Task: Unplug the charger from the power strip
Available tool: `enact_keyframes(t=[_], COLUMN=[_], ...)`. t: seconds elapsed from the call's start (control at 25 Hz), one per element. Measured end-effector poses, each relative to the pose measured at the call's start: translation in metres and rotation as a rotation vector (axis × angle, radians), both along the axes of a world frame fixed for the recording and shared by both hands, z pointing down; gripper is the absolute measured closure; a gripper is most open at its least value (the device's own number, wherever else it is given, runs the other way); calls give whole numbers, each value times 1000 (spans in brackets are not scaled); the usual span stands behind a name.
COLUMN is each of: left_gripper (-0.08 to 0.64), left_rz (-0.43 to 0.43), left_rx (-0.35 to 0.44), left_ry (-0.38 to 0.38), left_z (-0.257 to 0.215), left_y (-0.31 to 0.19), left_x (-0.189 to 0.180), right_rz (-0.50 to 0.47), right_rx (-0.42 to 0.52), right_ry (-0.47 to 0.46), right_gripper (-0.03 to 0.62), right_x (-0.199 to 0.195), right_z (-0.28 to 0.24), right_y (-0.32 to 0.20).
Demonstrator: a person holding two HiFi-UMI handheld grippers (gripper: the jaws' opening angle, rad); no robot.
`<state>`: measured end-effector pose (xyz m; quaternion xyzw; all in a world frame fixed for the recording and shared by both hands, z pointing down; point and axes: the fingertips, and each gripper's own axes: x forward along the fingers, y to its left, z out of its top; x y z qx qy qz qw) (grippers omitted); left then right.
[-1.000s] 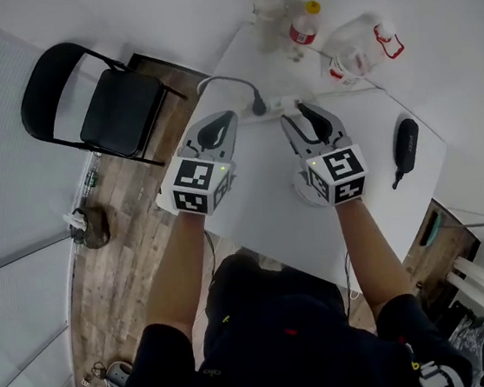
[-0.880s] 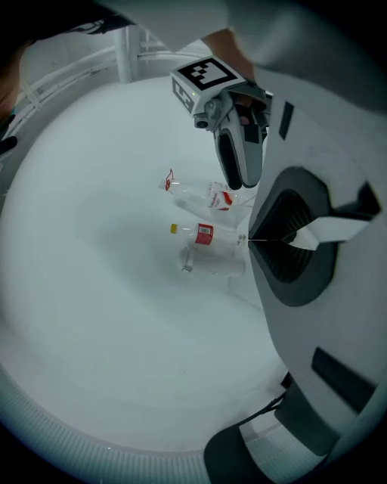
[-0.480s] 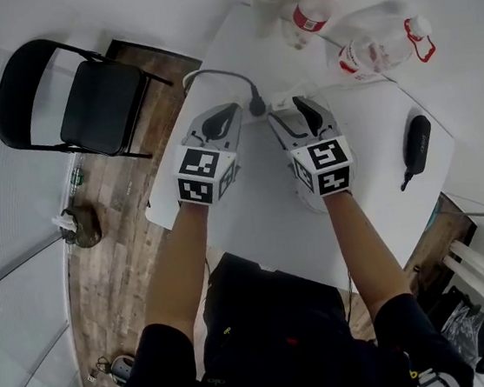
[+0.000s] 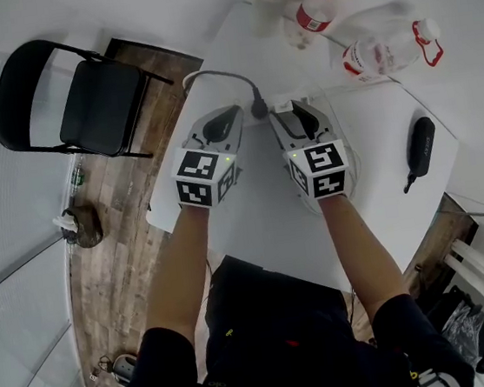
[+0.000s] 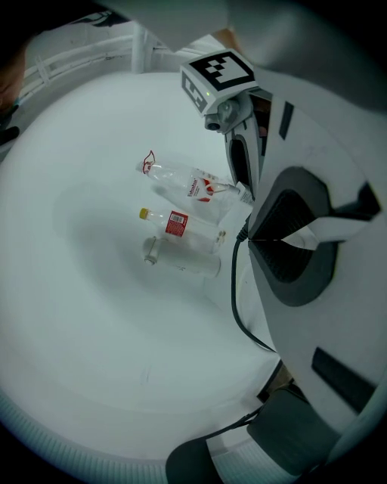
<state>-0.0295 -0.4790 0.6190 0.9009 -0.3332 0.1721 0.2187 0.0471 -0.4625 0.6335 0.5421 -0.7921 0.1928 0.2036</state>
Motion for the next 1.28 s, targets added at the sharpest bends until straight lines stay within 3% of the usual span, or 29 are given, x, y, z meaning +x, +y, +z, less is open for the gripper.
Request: enact_keyframes(t=[0.4, 0.64, 1.04, 1.28], left_gripper=[537, 537, 537, 537], left_rz=[-19, -47, -56, -60], left_rx=[-5, 52, 227, 347], left_ry=[-42, -44, 15, 47], left_z=[1, -26, -153, -241], left_y=[2, 8, 61, 117], left_x=[0, -9, -23, -37], right_rz=[37, 48, 98, 61], right_rx=[68, 143, 280, 388], right_ry=[-15, -36, -93, -116], right_gripper=[425, 425, 425, 425], right_x=[4, 12, 42, 51], right_z=[-19, -64, -180, -252], right_y=[0, 14, 76, 125])
